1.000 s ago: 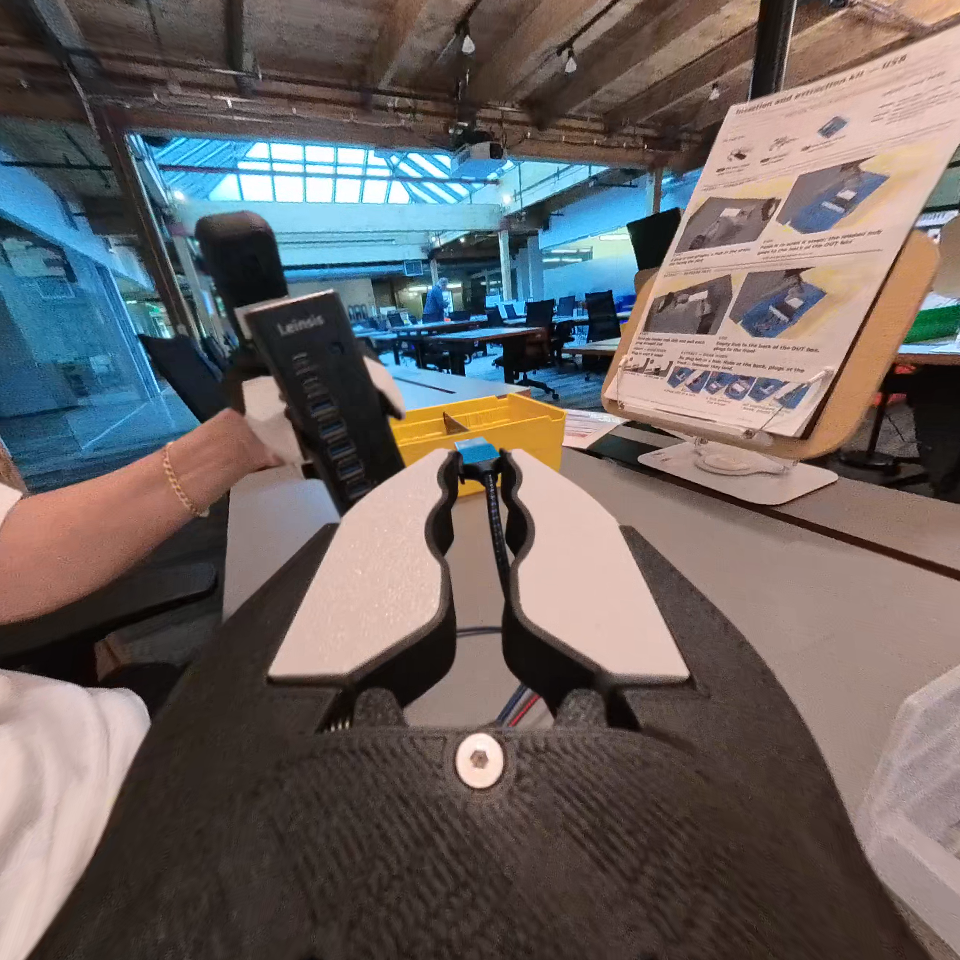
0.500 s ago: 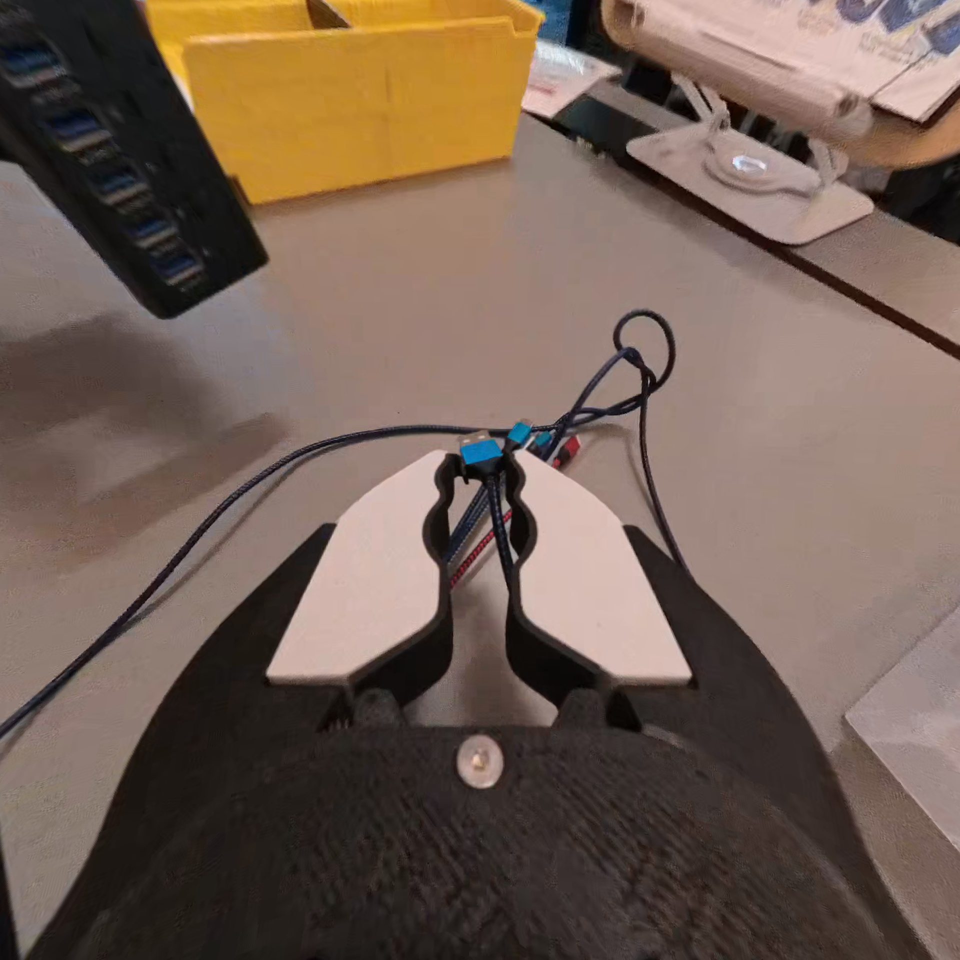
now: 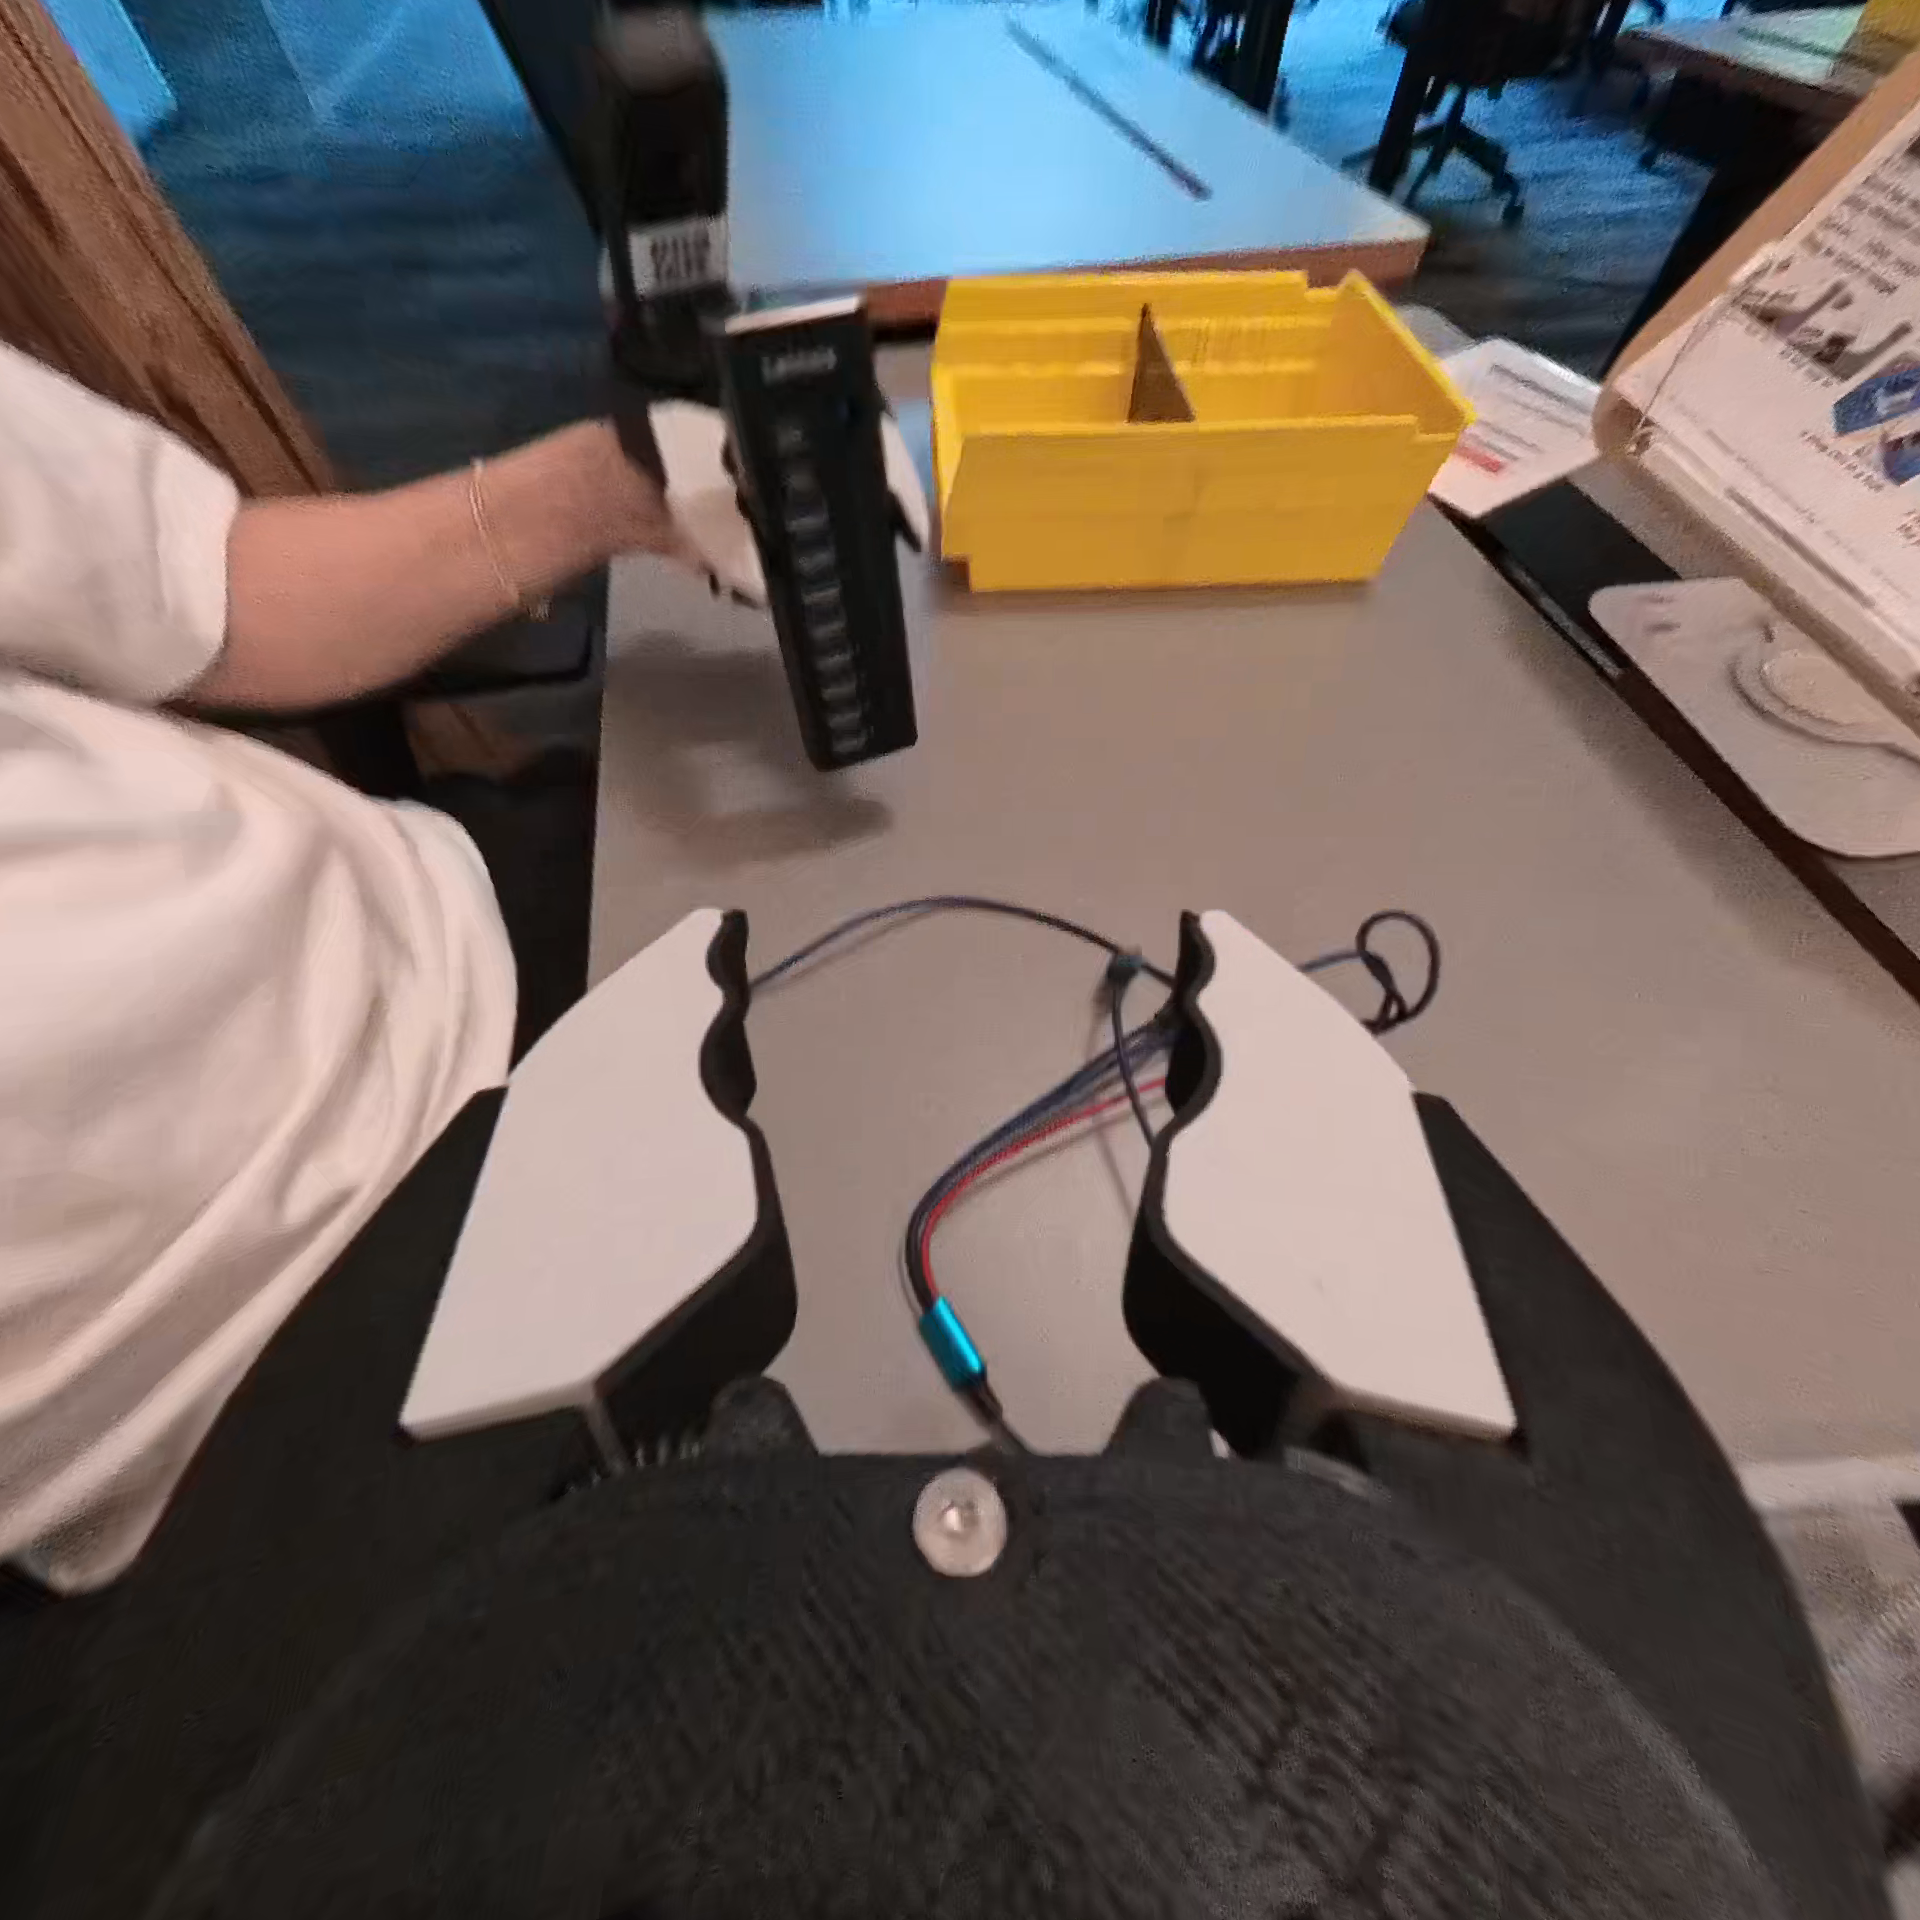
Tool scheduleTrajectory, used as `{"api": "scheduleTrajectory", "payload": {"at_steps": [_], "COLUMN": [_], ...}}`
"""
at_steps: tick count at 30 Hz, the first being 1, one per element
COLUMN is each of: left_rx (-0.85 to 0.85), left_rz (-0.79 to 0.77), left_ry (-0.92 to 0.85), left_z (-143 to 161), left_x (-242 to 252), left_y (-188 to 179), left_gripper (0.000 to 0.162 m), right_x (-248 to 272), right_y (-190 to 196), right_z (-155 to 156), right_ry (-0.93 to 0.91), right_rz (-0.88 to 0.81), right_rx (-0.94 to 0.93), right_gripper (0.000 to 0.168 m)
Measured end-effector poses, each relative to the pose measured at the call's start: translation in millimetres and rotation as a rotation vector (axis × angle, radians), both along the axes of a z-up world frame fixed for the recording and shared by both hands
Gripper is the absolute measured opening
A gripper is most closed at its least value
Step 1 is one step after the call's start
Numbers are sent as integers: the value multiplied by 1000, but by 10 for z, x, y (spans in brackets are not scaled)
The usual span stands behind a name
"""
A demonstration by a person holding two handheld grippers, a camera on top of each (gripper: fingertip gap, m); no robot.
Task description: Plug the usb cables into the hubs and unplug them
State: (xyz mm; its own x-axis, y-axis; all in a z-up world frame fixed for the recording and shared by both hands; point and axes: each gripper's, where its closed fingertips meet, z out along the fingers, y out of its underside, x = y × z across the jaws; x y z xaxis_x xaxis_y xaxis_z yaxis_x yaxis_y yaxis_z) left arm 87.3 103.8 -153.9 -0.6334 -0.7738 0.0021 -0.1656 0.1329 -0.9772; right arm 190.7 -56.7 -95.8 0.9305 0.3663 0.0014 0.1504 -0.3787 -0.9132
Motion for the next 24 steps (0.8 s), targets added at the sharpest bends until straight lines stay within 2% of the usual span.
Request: {"api": "scheduleTrajectory", "payload": {"at_steps": [3,5,7,11,16,18,20,24], "left_rx": [9,34,15,-17,40,32,21,29], "left_rz": [-12,-2,11,-45,-39,-48,-61,-72], "left_ry": [19,24,8,-28,-25,-36,-49,-65], "left_z": [-81,-89,-19,80,71,109,151,185], "left_x": [-53,-60,-52,-115,-93,-92,-102,-136], "left_y": [57,117,139,36,42,34,20,31], "left_gripper": [59,59,59,59,59,59,59,59], "right_x": [-192,-247,-375,-521,-324,-248,-310,-617], "right_y": [-270,-424,-461,-305,-33,36,-9,-191], "right_z": [-465,-894,-1198,-1535,-1705,-1685,-1652,-1359], "right_ry": [-263,-380,-428,-410,-539,-517,-478,-372], "right_rz": [-26,-80,-89,-132,-239,-278,-236,-111], "right_rx": [-177,-351,-402,-404,-398,-391,-421,-364], "right_gripper": [79,89,93,100,99,100,98,95]}}
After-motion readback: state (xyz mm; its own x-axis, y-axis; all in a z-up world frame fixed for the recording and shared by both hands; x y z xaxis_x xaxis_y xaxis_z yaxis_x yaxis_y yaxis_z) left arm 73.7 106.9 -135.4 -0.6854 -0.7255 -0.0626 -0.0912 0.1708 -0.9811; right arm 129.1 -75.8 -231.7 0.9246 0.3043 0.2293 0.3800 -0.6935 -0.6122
